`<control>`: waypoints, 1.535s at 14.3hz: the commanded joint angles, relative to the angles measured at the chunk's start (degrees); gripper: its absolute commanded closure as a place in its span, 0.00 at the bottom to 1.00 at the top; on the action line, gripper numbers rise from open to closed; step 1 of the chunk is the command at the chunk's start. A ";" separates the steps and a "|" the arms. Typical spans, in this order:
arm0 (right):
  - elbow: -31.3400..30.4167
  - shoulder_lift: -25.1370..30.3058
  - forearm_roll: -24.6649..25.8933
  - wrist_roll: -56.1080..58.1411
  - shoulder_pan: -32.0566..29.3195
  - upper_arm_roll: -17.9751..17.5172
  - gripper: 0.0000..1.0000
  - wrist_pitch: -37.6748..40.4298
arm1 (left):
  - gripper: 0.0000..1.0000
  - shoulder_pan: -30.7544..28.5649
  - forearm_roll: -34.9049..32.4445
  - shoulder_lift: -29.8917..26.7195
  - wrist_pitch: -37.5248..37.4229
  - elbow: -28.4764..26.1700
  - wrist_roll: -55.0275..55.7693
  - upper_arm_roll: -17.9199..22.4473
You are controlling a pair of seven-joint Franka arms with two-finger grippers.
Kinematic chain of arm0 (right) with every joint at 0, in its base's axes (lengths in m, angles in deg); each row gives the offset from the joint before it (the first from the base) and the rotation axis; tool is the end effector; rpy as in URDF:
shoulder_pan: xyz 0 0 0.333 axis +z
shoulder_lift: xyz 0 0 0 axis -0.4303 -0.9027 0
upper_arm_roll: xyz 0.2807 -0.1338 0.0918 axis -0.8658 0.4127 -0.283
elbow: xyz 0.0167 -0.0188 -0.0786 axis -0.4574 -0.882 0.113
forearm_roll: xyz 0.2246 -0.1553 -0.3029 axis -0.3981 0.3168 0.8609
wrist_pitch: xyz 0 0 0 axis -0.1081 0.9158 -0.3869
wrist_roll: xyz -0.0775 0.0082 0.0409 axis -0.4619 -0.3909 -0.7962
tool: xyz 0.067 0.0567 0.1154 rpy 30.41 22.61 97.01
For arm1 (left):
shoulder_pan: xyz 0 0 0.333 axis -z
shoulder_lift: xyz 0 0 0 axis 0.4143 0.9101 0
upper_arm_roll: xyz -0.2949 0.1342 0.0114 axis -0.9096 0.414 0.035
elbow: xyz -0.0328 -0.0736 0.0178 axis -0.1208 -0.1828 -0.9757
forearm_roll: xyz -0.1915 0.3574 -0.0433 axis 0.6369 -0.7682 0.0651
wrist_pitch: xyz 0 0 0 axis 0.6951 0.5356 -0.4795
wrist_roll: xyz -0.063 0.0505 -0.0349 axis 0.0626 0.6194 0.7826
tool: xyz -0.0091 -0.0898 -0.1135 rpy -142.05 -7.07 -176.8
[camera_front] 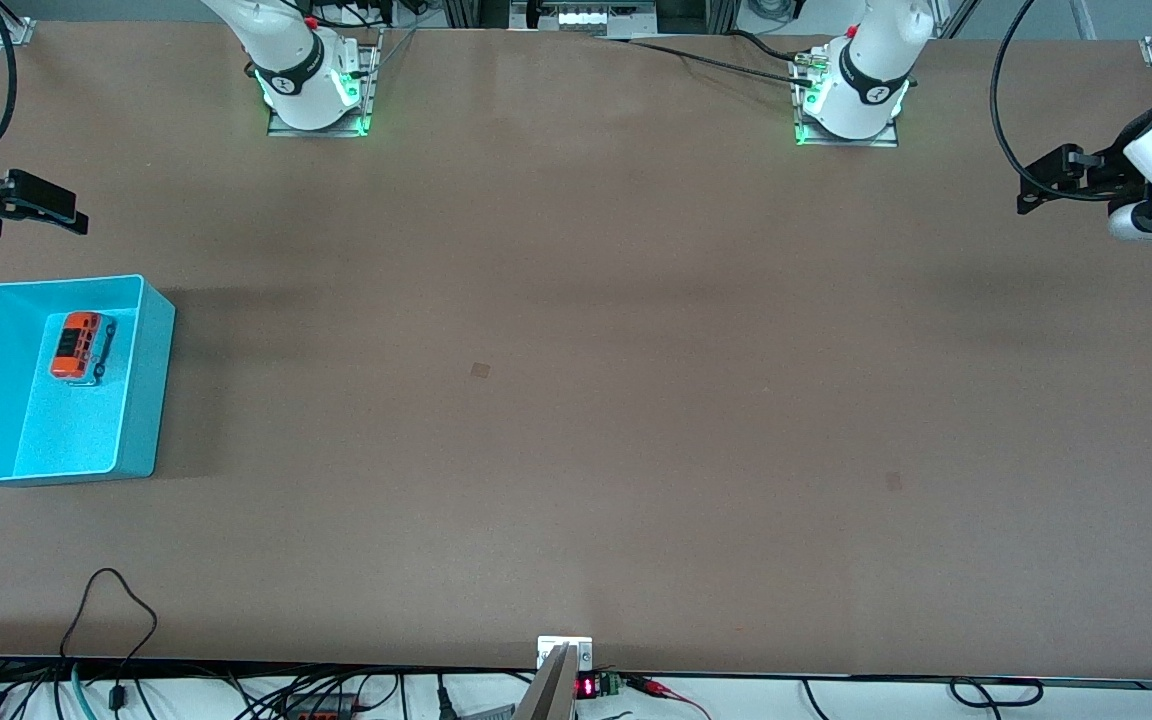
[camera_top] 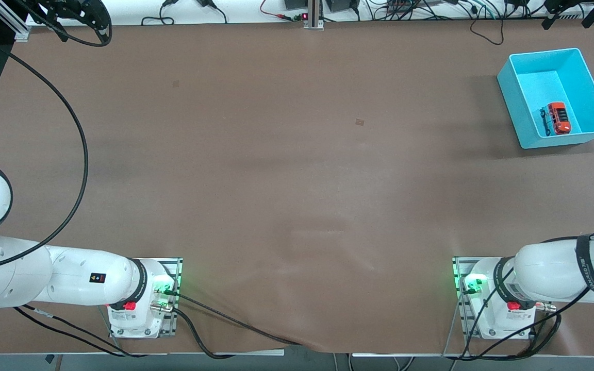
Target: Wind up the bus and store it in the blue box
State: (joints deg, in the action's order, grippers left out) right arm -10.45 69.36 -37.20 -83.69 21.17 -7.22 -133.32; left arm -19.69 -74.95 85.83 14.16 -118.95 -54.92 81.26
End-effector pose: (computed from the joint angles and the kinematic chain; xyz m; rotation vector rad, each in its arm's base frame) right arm 0.5696 -0.0371 0.5669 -3.1075 -0.0592 0.2484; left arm 0.5349 -0.0049 0.5838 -3.1085 0.1310 0.2401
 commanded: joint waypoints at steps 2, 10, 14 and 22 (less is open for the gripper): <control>0.23 -0.98 -0.97 -3.97 1.76 0.80 0.00 0.47 | 0.00 0.14 0.25 -0.56 -1.19 0.54 -0.24 0.11; -2.24 -2.30 -0.35 -5.48 4.14 0.98 0.00 -3.84 | 0.00 0.14 0.16 -0.56 -1.10 0.54 -0.24 0.11; -2.33 -2.21 -0.18 -5.48 4.14 1.06 0.00 -3.48 | 0.00 0.14 0.16 -0.56 -1.10 0.54 -0.24 0.02; -2.42 -2.12 -0.18 -5.48 4.14 1.06 0.00 -3.66 | 0.00 0.14 0.16 -0.65 -1.10 0.63 -0.24 -0.24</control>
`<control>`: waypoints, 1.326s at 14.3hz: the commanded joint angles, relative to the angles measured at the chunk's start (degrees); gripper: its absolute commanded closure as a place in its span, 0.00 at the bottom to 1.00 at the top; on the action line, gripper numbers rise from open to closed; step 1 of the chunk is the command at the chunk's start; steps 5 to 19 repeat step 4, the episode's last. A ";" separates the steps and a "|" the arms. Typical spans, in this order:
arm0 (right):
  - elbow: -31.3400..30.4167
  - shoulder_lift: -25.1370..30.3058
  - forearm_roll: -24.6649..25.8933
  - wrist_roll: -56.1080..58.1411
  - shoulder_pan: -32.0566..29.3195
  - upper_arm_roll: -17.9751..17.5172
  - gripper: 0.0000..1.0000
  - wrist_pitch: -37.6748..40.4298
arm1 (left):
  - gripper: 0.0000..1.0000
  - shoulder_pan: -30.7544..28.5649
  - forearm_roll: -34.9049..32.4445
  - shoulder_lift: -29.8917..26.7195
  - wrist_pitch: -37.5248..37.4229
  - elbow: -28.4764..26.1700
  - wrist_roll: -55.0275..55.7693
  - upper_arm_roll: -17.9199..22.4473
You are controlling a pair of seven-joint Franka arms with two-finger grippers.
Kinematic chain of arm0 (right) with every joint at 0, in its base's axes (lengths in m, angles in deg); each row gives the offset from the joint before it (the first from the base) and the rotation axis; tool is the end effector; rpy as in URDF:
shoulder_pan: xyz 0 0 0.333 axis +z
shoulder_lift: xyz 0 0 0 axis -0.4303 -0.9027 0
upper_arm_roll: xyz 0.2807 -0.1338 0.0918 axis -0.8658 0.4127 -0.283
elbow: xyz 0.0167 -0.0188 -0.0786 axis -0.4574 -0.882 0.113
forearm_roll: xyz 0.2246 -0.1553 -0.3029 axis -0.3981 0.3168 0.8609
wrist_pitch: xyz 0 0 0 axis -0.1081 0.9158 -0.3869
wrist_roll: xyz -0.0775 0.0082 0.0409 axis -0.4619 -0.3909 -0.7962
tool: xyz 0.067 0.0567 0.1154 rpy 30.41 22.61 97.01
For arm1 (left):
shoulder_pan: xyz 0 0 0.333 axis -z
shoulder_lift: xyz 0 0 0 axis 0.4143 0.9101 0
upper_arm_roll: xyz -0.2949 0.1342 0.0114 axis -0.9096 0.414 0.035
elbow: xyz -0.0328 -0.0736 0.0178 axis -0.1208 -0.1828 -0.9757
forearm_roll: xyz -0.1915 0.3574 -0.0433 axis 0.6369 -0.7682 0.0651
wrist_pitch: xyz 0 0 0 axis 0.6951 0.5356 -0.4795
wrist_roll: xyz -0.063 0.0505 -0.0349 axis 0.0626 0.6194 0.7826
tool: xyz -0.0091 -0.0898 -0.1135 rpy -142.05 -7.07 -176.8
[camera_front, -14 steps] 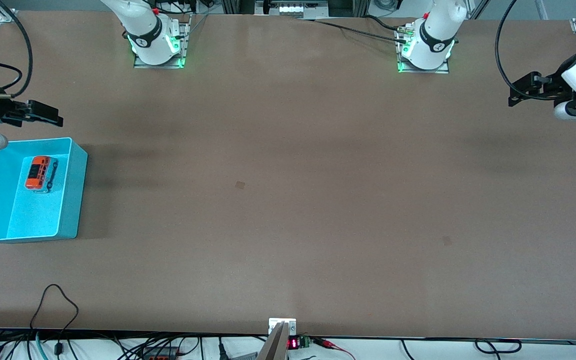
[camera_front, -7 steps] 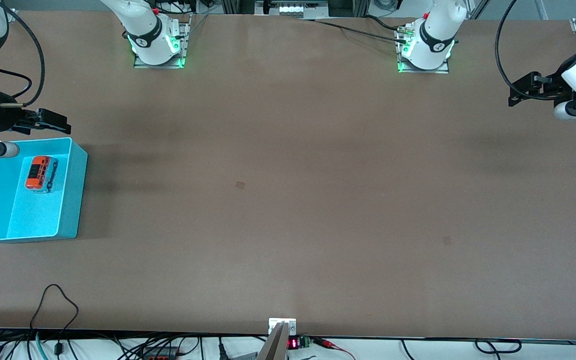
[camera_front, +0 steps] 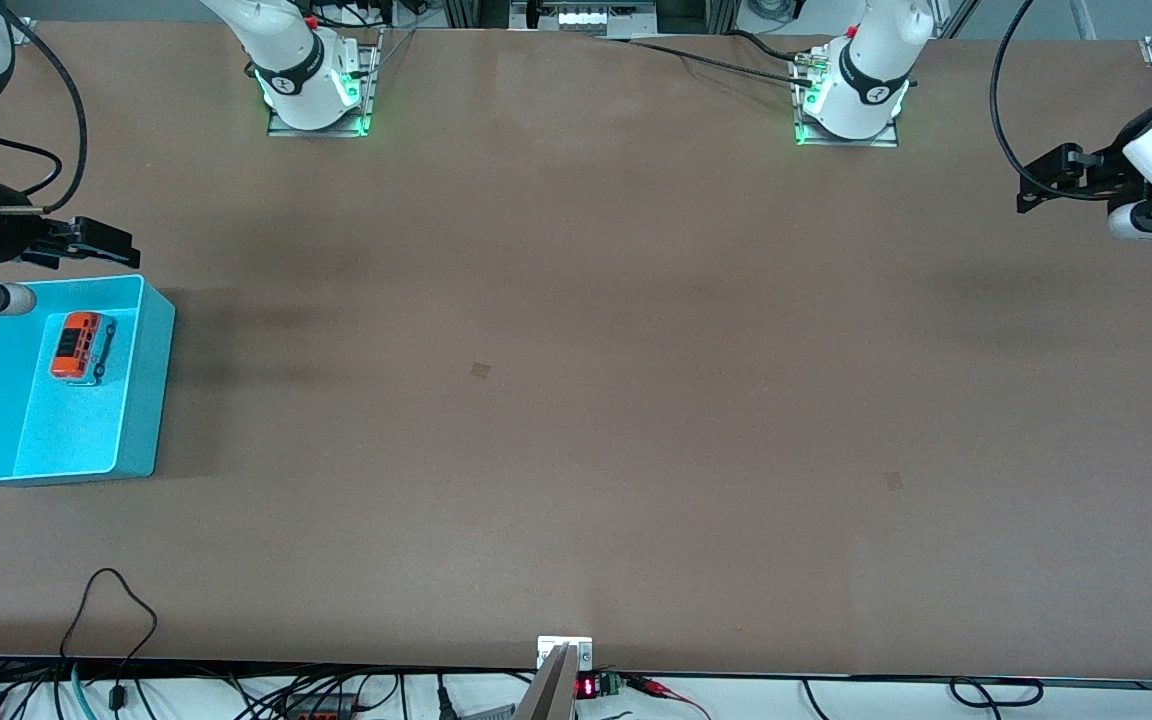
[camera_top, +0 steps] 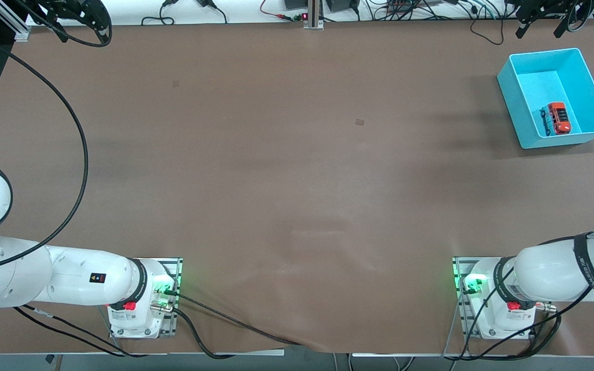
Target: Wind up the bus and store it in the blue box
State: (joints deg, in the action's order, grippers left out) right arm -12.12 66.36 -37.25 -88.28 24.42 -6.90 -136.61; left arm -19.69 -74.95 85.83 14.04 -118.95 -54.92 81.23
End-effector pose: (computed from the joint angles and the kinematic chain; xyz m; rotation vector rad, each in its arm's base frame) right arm 0.5881 -0.0081 0.5265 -3.1140 -0.0132 0.2885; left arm 0.5345 -0.0052 0.5836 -3.1082 0.1317 0.2433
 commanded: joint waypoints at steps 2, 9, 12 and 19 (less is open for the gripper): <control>-0.75 0.87 -0.12 -0.99 0.90 0.75 0.00 -0.37 | 0.00 0.05 0.16 -0.64 -1.15 0.63 -0.24 -0.22; -0.75 0.87 -0.12 -0.99 0.81 0.75 0.00 -0.37 | 0.00 0.13 0.16 -1.17 -1.41 0.63 -0.33 -0.04; -0.75 0.87 -0.12 -0.99 0.81 0.75 0.00 -0.37 | 0.00 0.13 0.16 -1.17 -1.41 0.63 -0.33 -0.04; -0.75 0.87 -0.12 -0.99 0.81 0.75 0.00 -0.37 | 0.00 0.13 0.16 -1.17 -1.41 0.63 -0.33 -0.04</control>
